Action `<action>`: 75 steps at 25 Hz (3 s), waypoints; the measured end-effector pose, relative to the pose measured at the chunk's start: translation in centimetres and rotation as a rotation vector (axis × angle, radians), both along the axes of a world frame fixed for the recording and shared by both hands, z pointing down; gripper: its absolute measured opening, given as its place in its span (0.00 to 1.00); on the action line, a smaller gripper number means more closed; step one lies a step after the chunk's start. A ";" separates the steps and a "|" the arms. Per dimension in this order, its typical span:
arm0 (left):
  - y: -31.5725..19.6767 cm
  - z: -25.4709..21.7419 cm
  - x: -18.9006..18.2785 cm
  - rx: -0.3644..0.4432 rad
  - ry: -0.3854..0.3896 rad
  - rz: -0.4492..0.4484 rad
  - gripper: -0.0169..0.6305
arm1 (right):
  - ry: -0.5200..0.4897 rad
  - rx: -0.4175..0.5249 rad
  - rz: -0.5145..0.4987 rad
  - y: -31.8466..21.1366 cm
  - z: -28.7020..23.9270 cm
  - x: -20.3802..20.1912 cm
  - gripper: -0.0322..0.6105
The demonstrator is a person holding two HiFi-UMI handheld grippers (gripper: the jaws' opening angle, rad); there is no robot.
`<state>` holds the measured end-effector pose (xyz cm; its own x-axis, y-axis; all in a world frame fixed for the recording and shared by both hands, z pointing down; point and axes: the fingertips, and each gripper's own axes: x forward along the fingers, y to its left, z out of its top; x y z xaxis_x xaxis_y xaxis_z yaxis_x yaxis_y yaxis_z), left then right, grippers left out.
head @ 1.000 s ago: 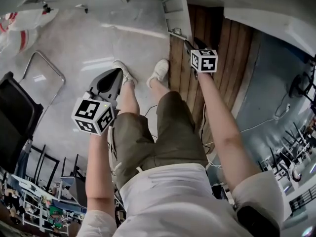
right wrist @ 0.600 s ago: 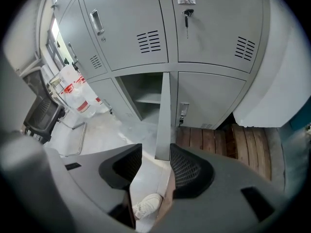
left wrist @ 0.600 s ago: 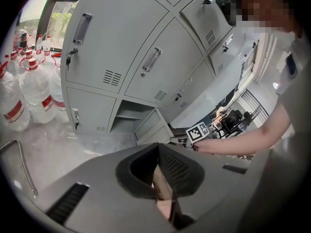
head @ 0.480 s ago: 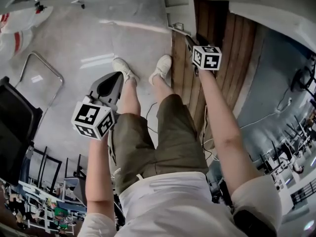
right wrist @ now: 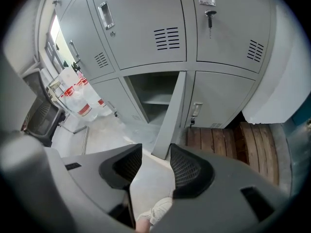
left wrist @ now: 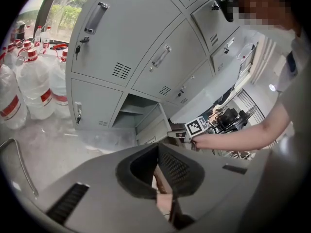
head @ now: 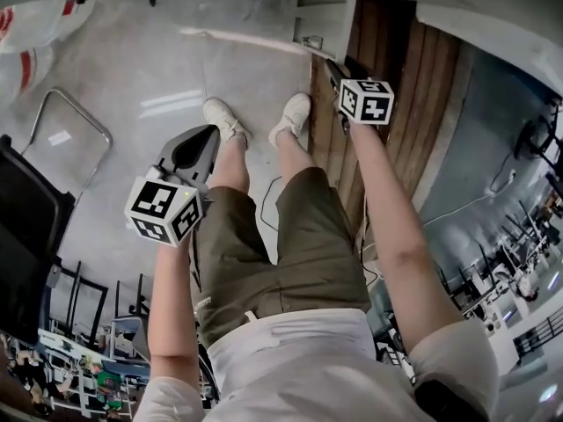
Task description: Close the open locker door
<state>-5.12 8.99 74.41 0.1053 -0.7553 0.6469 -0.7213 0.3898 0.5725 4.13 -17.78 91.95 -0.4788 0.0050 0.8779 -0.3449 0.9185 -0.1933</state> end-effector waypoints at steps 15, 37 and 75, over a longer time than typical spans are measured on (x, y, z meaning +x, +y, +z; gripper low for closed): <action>3.9 1.1 -4.5 -0.004 -0.002 0.002 0.03 | -0.007 -0.012 -0.090 5.9 -0.4 -6.9 0.35; 6.3 1.8 -2.5 -0.144 -0.033 -0.132 0.03 | -0.041 -0.032 -0.297 7.3 -0.2 -12.1 0.34; 3.4 2.6 -2.5 -0.189 0.051 -0.458 0.03 | -0.062 0.012 -0.656 5.3 3.1 -23.9 0.32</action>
<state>-7.63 12.41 77.01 -0.1747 -0.6015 0.7795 -0.4247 0.7603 0.4914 -19.73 -12.49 95.08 -0.4293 0.3028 0.8509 0.2981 0.9368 -0.1830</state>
